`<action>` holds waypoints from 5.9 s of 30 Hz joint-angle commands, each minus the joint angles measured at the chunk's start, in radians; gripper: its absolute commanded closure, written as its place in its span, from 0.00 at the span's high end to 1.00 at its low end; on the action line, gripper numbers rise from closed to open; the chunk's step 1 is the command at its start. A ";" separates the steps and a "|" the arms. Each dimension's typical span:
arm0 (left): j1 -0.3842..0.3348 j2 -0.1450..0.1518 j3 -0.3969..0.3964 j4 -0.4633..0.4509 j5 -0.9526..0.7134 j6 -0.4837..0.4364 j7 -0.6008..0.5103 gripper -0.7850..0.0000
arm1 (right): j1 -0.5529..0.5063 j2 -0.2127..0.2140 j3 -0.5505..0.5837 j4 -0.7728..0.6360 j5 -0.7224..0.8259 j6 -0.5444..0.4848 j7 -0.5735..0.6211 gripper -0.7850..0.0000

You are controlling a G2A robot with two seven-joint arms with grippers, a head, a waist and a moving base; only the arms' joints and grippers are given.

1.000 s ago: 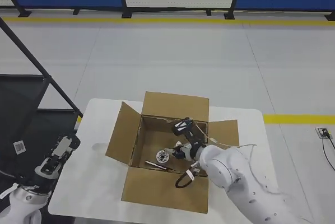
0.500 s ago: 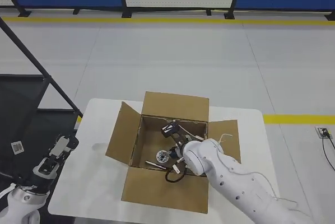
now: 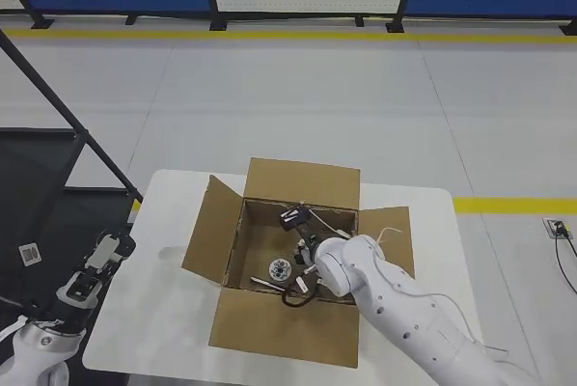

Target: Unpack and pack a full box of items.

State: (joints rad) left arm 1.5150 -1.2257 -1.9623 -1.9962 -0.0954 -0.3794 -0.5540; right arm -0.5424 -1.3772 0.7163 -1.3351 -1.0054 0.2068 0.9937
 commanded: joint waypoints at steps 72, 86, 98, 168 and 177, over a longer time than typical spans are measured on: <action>0.000 0.000 0.000 0.000 0.000 0.000 0.000 1.00 | -0.729 0.143 0.905 -0.771 -0.124 0.007 -0.119 1.00; 0.000 0.000 0.000 0.000 0.000 0.000 0.000 1.00 | -0.288 0.100 0.450 -0.596 -0.204 0.014 0.118 1.00; 0.000 0.000 0.000 0.000 0.000 0.000 0.000 1.00 | -0.135 0.045 0.279 -0.475 -0.137 0.242 0.258 1.00; -0.038 0.031 -0.053 0.090 -0.007 0.123 0.036 1.00 | 0.374 -0.515 -0.252 0.961 0.298 0.104 -0.012 0.00; -0.038 0.031 -0.053 0.090 -0.007 0.123 0.036 1.00 | 0.362 -0.473 -0.223 0.795 0.214 0.206 0.019 0.00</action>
State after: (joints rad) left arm 1.4767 -1.1949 -2.0152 -1.9061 -0.1025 -0.2567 -0.5177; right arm -0.1741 -1.8590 0.4882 -0.5091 -0.7785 0.3998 1.0089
